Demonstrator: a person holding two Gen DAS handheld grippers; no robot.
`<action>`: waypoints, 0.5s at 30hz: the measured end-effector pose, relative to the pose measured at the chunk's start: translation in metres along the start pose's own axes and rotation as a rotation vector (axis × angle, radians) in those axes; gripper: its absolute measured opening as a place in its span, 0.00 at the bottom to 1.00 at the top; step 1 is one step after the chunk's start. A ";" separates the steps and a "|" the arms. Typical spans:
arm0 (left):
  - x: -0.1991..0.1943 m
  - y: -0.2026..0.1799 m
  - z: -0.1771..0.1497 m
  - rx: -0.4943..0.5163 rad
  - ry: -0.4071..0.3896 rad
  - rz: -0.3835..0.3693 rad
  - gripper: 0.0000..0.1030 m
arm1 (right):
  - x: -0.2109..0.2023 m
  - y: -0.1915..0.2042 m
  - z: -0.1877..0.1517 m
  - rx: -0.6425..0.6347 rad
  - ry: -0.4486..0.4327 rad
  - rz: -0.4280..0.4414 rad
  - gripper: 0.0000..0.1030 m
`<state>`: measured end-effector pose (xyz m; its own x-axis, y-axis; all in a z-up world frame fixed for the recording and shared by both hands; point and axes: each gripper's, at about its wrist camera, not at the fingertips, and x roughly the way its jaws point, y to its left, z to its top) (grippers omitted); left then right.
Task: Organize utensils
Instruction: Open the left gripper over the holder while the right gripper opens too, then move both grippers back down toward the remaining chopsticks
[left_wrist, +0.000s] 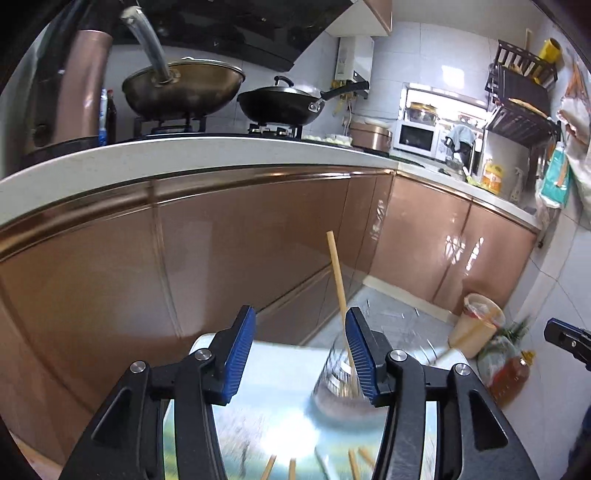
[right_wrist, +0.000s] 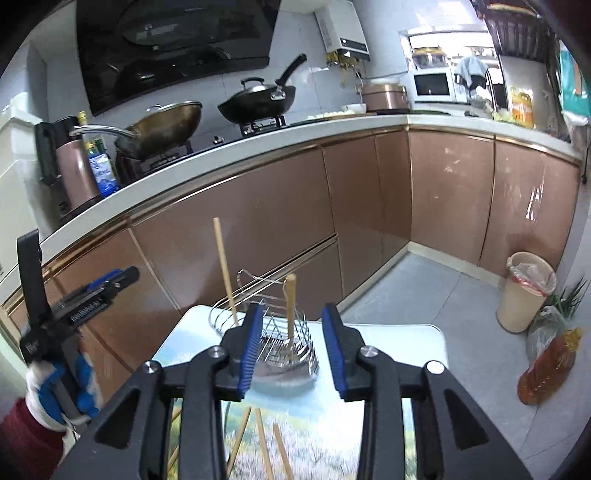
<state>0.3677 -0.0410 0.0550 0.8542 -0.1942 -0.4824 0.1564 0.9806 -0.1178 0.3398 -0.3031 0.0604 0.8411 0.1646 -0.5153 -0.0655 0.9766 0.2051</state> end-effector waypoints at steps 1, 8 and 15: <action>-0.011 0.005 -0.002 0.002 0.007 -0.002 0.48 | -0.011 0.004 -0.002 -0.008 -0.002 -0.004 0.31; -0.086 0.038 -0.018 0.007 0.074 -0.014 0.49 | -0.072 0.029 -0.024 -0.052 0.010 0.002 0.31; -0.125 0.058 -0.040 0.022 0.147 -0.022 0.48 | -0.107 0.055 -0.047 -0.105 0.059 0.021 0.30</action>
<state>0.2505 0.0390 0.0735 0.7688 -0.2153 -0.6022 0.1862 0.9762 -0.1113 0.2213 -0.2606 0.0879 0.8057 0.1904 -0.5608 -0.1417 0.9814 0.1296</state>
